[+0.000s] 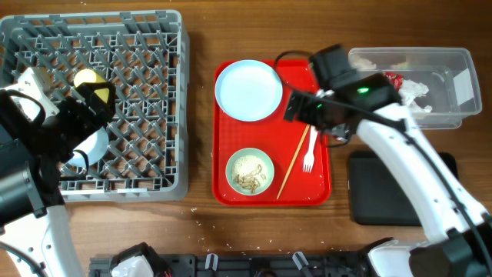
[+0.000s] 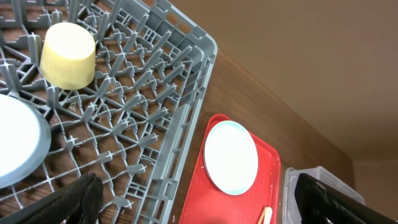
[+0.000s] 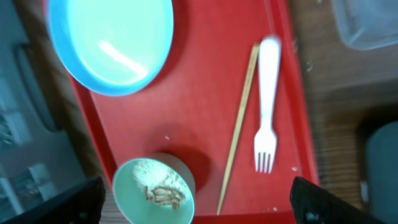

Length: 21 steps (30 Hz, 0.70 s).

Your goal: Sort waste into correct bins and load items into the dishwasher rack

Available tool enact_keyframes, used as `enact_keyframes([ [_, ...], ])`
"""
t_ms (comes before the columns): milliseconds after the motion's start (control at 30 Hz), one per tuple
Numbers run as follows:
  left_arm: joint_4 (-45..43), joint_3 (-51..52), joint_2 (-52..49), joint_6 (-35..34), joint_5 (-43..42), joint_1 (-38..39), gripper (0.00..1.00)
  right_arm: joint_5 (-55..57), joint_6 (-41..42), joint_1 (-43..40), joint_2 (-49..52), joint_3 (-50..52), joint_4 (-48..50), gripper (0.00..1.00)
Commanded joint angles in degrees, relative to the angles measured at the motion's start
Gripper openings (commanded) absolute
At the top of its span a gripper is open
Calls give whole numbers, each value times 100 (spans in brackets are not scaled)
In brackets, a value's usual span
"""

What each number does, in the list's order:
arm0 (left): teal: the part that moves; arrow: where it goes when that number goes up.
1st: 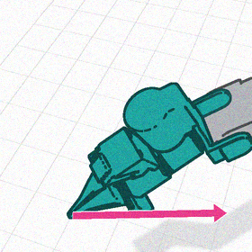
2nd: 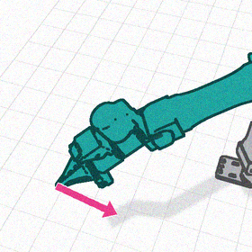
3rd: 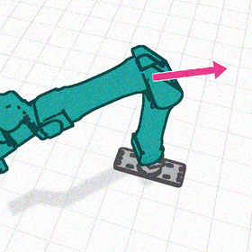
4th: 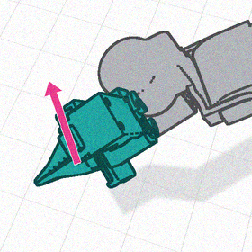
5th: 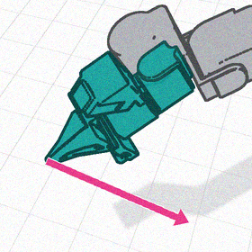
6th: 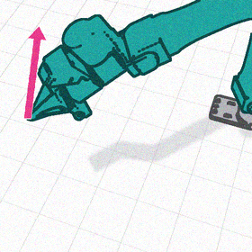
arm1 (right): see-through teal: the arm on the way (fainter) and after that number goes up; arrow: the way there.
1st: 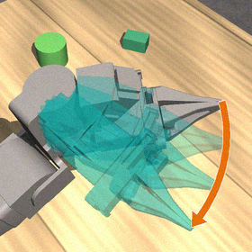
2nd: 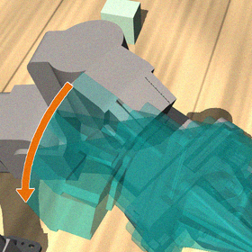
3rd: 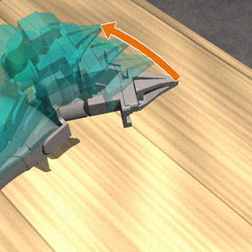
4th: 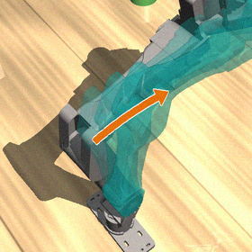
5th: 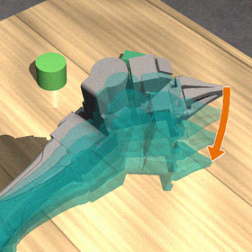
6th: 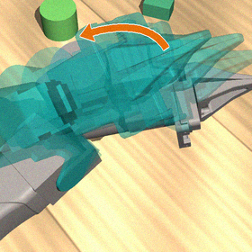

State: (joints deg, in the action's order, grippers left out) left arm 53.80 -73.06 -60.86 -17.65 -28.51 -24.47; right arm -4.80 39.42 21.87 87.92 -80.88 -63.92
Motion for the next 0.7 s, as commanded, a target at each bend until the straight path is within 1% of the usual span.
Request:
enact_keyframes([
  [0, -13, -13, 0, 52, 11, 20, 100, -1099, -560, -125, -197, -199, -90, 92],
  [33, -13, -13, 0, 52, 11, 20, 100, -1547, -859, -79, -195, -199, -48, 90],
  [67, -13, -13, 0, 55, 11, 20, 100, -2100, -1329, 76, -188, -199, 7, 87],
  [100, -13, -13, 0, 52, 11, 20, 100, -2164, -1414, 280, -188, -199, 2, 86],
  [200, -13, -13, 0, 55, 11, 20, 100, -1617, -1134, 929, -170, -192, 44, 75],
  [267, -13, -13, 0, 52, 11, 20, 100, -780, -492, 1565, -83, -190, 74, 64],
  [300, -13, -13, 0, 52, 11, 20, 100, -511, -330, 1818, -22, -181, 114, 58],
  [333, -13, -13, 0, 52, 11, 20, 100, -278, -278, 2164, 83, -138, 258, 56],
  [400, -13, -13, 0, 52, 11, 20, 100, -201, -168, 2704, 334, 35, 627, 56],
  [467, -13, -13, 0, 55, 11, 20, 100, 85, 297, 3080, 732, 129, 708, 56],
  [567, -13, -13, 0, 52, 11, 20, 100, 114, 286, 3375, 1237, 129, 804, 56],
  [667, -13, -13, 0, 52, 11, 20, 100, 203, 107, 3674, 1869, 129, 911, 56],
])
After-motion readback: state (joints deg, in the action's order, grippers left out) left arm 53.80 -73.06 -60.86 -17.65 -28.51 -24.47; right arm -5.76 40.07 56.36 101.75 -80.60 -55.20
